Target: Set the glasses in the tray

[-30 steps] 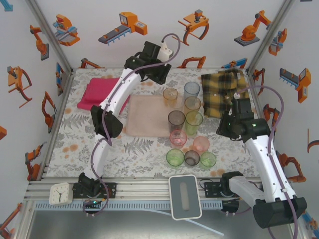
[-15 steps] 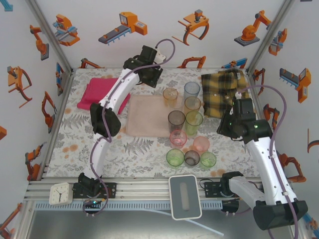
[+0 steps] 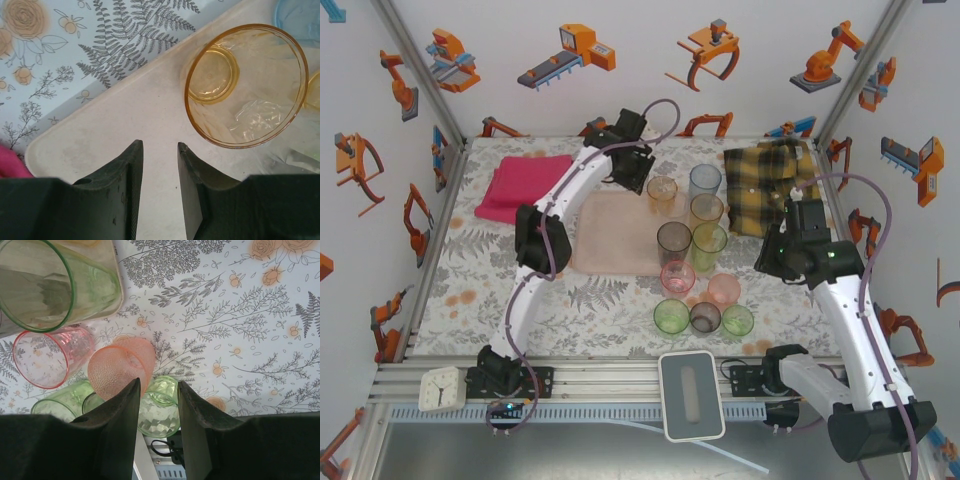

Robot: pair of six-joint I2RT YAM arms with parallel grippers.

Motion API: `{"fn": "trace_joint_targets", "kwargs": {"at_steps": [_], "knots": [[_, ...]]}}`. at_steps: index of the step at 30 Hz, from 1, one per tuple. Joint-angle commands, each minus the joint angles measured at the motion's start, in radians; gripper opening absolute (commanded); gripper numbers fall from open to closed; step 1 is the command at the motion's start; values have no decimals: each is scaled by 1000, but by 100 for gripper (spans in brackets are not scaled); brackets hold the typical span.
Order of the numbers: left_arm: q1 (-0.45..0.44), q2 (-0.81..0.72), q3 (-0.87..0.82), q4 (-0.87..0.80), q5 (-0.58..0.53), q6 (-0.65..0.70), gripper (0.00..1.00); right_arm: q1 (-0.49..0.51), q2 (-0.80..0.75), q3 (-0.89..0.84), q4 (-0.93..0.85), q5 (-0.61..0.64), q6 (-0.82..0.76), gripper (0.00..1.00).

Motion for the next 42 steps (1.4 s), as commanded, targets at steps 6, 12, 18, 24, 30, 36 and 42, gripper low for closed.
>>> {"fn": "trace_joint_targets", "kwargs": {"at_steps": [6,12,18,24,30,36,42], "knots": [[-18,42,22,0,46,-25,40,-4,-14,-21,8,7,2,37],[-32,62,45,9,37,-22,41,-3,-19,-25,7,9,1,37],[-38,65,57,16,37,-20,42,-4,-14,-19,3,8,0,37],[-42,66,62,14,46,-20,49,-4,-18,-18,-3,11,0,37],[-42,57,56,-3,37,-3,48,-4,-19,-16,-3,13,1,37],[-24,-24,-18,-22,-7,36,45,-4,-15,-31,25,14,-5,37],[16,-162,-108,-28,-50,76,46,-4,12,-9,46,-11,-5,37]]}}
